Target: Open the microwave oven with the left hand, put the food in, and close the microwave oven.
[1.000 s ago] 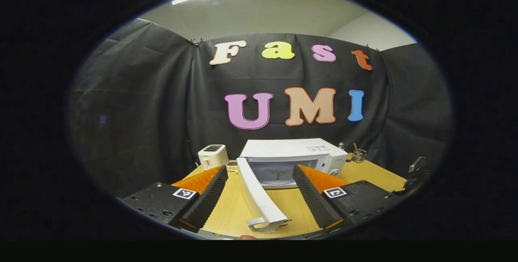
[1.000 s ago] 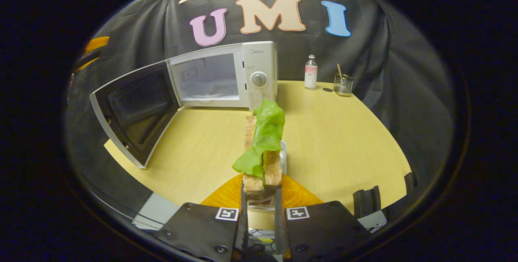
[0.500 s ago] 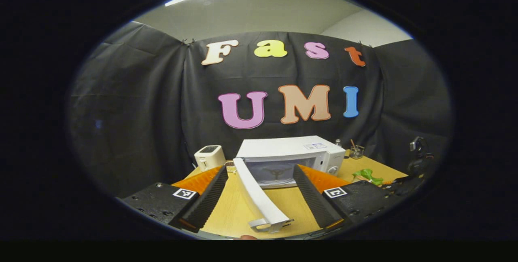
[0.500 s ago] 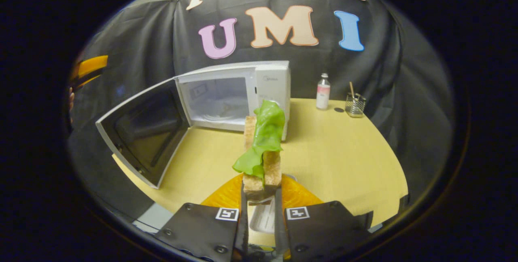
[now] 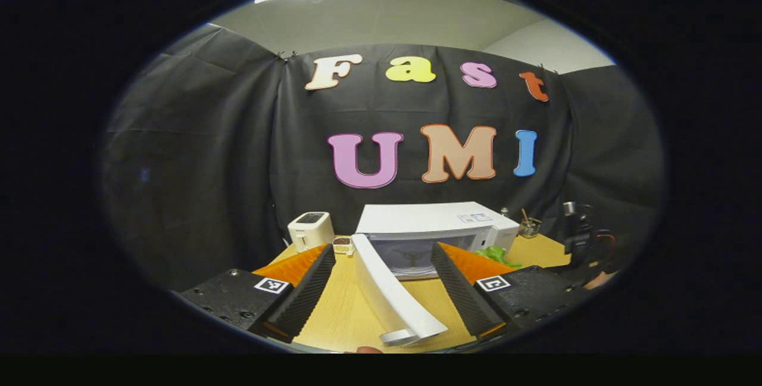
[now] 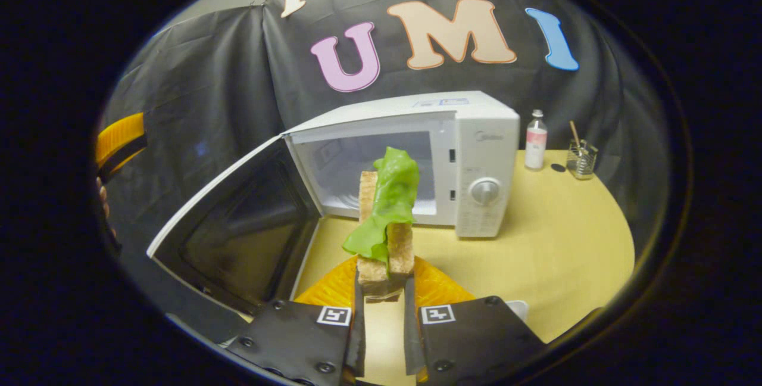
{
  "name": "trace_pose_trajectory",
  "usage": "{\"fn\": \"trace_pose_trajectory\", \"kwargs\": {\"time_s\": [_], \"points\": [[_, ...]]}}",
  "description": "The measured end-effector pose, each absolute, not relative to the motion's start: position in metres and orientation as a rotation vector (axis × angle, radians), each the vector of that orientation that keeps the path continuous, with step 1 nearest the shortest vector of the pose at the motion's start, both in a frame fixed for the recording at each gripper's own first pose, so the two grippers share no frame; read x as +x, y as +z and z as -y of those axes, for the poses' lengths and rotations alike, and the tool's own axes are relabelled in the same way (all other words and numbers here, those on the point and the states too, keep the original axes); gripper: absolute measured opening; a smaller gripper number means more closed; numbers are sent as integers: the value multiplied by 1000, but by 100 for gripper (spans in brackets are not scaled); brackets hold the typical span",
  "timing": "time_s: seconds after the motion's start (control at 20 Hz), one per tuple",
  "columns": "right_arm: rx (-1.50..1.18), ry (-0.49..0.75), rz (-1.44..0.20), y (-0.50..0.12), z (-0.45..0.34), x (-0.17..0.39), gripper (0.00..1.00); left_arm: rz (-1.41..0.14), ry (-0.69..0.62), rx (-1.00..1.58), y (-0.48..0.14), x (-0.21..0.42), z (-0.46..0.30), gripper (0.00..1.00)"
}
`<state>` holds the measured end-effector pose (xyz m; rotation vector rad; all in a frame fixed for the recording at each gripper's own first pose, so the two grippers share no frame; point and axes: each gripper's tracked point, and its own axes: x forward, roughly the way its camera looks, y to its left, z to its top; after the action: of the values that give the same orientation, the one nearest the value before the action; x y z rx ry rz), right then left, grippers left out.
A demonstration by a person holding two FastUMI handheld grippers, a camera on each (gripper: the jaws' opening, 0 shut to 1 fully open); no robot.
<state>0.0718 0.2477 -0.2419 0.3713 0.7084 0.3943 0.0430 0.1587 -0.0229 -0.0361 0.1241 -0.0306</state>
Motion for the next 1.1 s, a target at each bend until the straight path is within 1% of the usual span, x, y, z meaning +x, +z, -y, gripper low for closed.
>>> {"fn": "trace_pose_trajectory", "kwargs": {"time_s": [0.05, 0.1, 0.2, 0.25, 0.3, 0.35, 0.55, 0.75, 0.8, 0.85, 0.9, 1.1], "points": [[392, 385, -720, -244, -258, 79, 28, -125, -34, -42, -23, 45, -161, 98], [425, 371, -742, -246, -267, 87, 28, -127, -43, -47, -26, 46, -161, 100], [531, 339, -784, -254, -286, 104, 28, -132, -52, -47, -30, 51, -165, 98], [576, 318, -805, -258, -294, 111, 28, -131, -53, -45, -31, 53, -168, 100], [617, 297, -822, -260, -301, 120, 28, -132, -54, -44, -32, 55, -171, 98], [671, 273, -837, -264, -306, 126, 28, -134, -53, -46, -33, 58, -175, 99], [1017, 141, -915, -277, -334, 150, 28, -161, -63, -90, -46, 63, -188, 99], [1167, 52, -878, -278, -348, 171, 28, -185, -68, -96, -56, 68, -204, 97], [1214, 35, -879, -281, -352, 179, 28, -187, -71, -93, -57, 70, -206, 94], [1253, 18, -884, -286, -356, 186, 28, -191, -72, -92, -59, 71, -209, 94], [1277, -6, -882, -291, -359, 194, 28, -199, -71, -96, -63, 73, -210, 96], [1355, -114, -877, -312, -366, 224, 28, -219, -87, -143, -70, 75, -209, 96]]}}
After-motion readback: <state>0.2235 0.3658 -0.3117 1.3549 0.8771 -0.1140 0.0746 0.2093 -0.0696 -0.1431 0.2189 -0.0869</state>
